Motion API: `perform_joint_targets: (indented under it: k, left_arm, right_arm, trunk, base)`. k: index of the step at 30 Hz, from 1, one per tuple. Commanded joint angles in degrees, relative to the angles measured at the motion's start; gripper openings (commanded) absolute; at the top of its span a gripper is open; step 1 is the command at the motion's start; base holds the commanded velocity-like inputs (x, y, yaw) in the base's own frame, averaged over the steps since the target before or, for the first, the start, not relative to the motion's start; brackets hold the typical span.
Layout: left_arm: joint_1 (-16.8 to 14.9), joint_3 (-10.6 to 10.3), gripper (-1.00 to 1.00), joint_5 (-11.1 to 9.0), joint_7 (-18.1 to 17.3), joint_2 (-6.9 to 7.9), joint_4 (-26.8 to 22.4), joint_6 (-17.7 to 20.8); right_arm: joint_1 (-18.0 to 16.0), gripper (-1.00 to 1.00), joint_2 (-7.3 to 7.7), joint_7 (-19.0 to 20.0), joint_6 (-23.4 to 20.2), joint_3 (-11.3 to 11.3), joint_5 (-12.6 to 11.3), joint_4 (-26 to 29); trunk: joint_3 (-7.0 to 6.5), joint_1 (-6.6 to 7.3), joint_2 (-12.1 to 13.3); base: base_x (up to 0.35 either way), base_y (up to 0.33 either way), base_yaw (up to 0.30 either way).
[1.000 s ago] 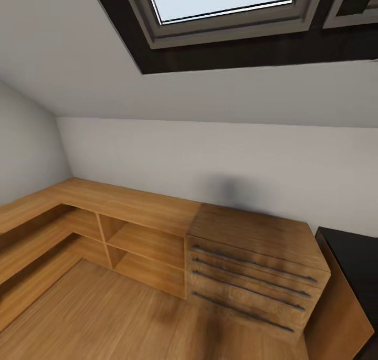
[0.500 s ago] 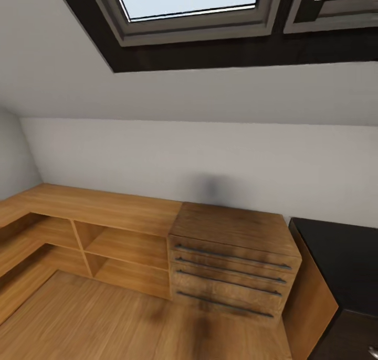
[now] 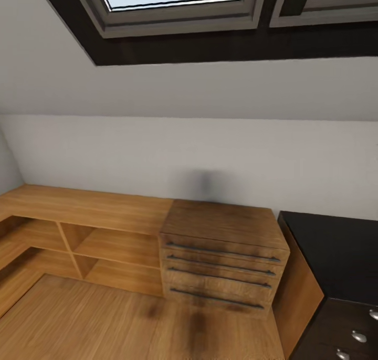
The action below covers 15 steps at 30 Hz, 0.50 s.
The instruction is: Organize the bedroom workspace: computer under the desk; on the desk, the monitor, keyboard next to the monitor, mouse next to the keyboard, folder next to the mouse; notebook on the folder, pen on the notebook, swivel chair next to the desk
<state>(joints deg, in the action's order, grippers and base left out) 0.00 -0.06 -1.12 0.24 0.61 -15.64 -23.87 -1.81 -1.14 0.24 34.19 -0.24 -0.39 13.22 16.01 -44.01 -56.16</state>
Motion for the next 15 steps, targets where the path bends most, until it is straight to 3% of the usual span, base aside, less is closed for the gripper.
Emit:
perform_joint_targets:
  k: [1,12,15]
  left_arm:
    - [0.0,0.0,1.00,-0.1,0.0,0.00,0.0,-0.2]
    - [0.0,0.0,1.00,-0.1,0.0,0.00,-0.1,-0.3]
    - [0.0,0.0,1.00,-0.1,0.0,0.00,-0.1,-0.3]
  right_arm:
    - [0.0,1.00,-0.01,0.0,0.1,0.0,0.0,0.0]
    - [0.0,1.00,-0.01,-0.1,0.1,0.0,0.0,0.0]
    - [0.0,1.00,0.01,-0.1,0.2,0.0,0.0,0.0]
  trunk:
    - [0.16,0.00,0.0]
    - [1.17,0.00,0.0]
    - [1.41,0.00,0.0]
  base:
    - [0.000,0.000,-0.037]
    - [-0.002,0.000,-0.020]
    - [-0.195,0.073,-0.149]
